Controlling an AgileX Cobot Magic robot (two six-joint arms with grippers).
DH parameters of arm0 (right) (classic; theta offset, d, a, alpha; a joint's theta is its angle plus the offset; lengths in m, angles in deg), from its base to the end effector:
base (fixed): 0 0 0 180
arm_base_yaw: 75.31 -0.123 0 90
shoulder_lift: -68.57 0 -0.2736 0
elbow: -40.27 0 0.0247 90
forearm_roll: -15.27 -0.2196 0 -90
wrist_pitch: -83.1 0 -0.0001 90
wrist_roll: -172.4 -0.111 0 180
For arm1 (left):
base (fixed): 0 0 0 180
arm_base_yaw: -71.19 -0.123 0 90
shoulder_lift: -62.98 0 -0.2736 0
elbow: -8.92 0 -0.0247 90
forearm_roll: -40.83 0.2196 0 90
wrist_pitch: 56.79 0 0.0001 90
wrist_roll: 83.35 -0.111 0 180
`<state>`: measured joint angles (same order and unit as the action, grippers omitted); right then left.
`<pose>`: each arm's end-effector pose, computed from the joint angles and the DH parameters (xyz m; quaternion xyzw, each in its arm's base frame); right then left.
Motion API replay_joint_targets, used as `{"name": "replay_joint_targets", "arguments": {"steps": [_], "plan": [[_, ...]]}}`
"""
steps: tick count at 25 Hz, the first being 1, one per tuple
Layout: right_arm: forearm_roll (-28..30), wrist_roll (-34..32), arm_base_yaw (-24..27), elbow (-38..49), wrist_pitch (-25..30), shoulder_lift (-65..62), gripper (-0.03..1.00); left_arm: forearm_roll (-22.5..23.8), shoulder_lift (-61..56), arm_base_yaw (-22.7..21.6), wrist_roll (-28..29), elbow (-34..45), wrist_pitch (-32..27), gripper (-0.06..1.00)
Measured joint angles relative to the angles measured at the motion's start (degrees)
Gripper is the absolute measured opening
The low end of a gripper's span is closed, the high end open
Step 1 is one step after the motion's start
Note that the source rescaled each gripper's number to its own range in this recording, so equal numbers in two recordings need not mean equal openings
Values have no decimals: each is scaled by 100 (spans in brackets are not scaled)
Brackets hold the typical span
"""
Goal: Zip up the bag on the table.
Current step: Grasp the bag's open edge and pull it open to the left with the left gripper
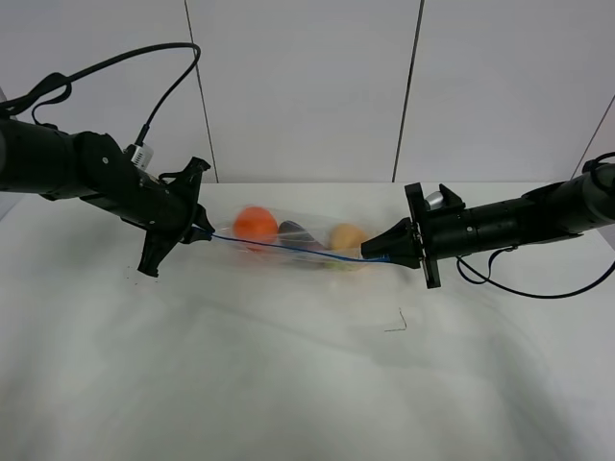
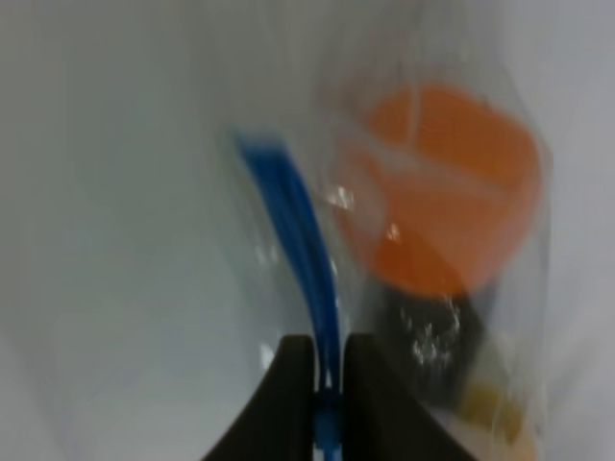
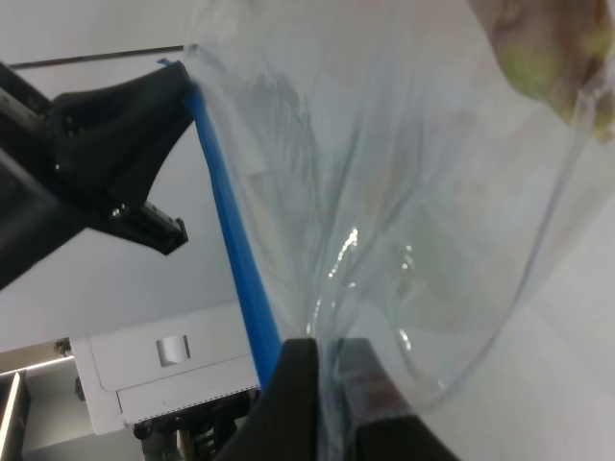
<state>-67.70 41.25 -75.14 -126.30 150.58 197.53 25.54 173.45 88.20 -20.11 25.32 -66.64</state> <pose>0.3419 0.1008 0.1356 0.0687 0.8255 0.5586 0.0425 0.3453 -0.1109 0.1870 -0.4660 0.8028 -0.2887 0.2347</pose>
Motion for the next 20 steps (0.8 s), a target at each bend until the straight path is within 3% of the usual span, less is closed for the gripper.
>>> {"name": "replay_joint_targets", "arguments": {"steps": [8,20], "plan": [[0,0,0,0,0,0,0,-10,0,-587,-401,0,-223,0],[-28,0,-61,0,12,0,0,-49,0,-679,-652,4,-314,1]]}}
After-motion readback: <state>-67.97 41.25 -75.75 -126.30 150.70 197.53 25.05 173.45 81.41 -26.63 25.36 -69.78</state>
